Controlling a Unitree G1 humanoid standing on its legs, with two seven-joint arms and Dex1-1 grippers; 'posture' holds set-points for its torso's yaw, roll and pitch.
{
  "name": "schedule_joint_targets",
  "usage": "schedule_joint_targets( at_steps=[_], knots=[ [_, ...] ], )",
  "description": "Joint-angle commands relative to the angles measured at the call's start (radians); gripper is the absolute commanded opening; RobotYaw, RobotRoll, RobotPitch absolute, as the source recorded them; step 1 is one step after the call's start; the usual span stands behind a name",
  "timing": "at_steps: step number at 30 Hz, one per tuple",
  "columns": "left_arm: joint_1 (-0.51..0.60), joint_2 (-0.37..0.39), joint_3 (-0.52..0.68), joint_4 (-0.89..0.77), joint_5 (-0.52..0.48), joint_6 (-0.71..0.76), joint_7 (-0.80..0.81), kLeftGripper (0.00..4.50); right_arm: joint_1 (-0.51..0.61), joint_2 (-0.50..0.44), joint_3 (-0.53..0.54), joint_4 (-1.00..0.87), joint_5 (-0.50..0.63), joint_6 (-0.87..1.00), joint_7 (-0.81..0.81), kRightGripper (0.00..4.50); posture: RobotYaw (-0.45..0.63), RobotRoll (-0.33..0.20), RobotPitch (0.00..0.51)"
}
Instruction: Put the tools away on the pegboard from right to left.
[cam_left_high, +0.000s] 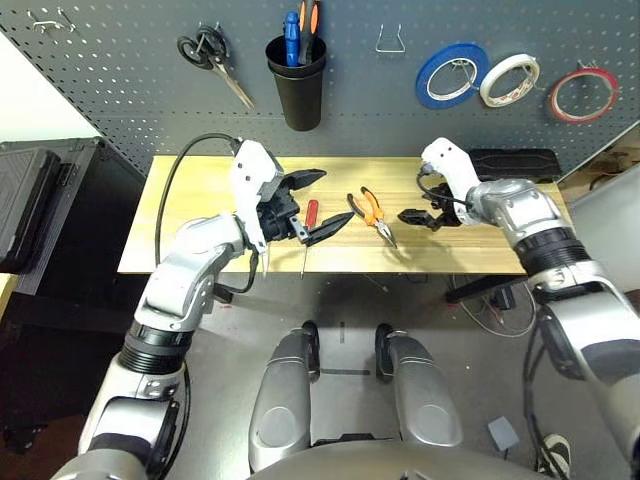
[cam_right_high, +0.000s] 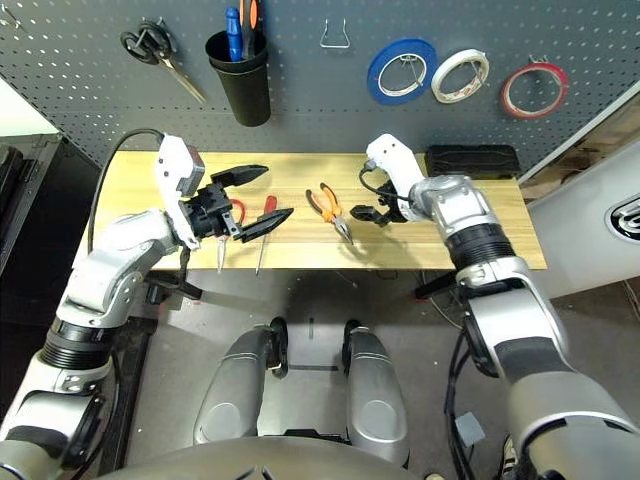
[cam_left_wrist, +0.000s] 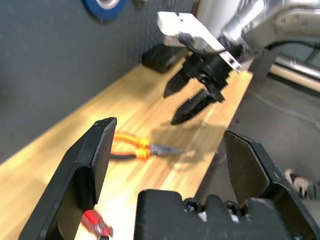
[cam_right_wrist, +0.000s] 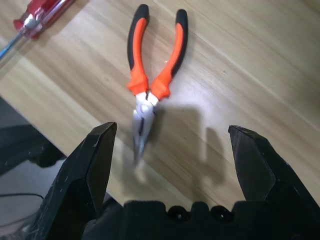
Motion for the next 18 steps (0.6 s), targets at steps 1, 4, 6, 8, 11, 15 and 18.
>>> schedule_joint_targets(
  at_steps=[1, 4, 6, 8, 11, 15, 18],
  knots=[
    [0.039, 0.038, -0.038, -0.008, 0.017, 0.049, -0.039, 4.50, -0.009, 0.045, 0.004, 0.071, -0.023, -0.014, -0.070, 4.49, 0.01, 0.000, 0.335],
    [0.053, 0.063, -0.041, -0.022, 0.011, 0.077, -0.057, 4.50, -0.033, 0.085, -0.002, 0.141, -0.033, -0.027, -0.120, 4.49, 0.02, 0.000, 0.350],
    [0.061, 0.074, -0.037, -0.027, 0.010, 0.085, -0.062, 4.50, -0.053, 0.109, -0.012, 0.189, -0.034, -0.037, -0.154, 4.49, 0.02, 0.000, 0.358],
    [0.067, 0.079, -0.029, -0.034, 0.005, 0.093, -0.059, 4.50, -0.078, 0.132, -0.024, 0.241, -0.033, -0.050, -0.194, 4.49, 0.03, 0.000, 0.360],
    [0.075, 0.082, -0.021, -0.051, -0.003, 0.106, -0.058, 4.50, -0.110, 0.170, -0.040, 0.310, -0.027, -0.069, -0.234, 4.49, 0.03, 0.000, 0.363],
    [0.084, 0.082, -0.018, -0.068, -0.005, 0.117, -0.054, 4.50, -0.132, 0.205, -0.053, 0.367, -0.029, -0.097, -0.265, 4.49, 0.04, 0.000, 0.362],
    [0.089, 0.080, -0.012, -0.078, -0.009, 0.126, -0.048, 4.50, -0.145, 0.227, -0.055, 0.406, -0.035, -0.118, -0.293, 4.49, 0.05, 0.000, 0.363]
  ],
)
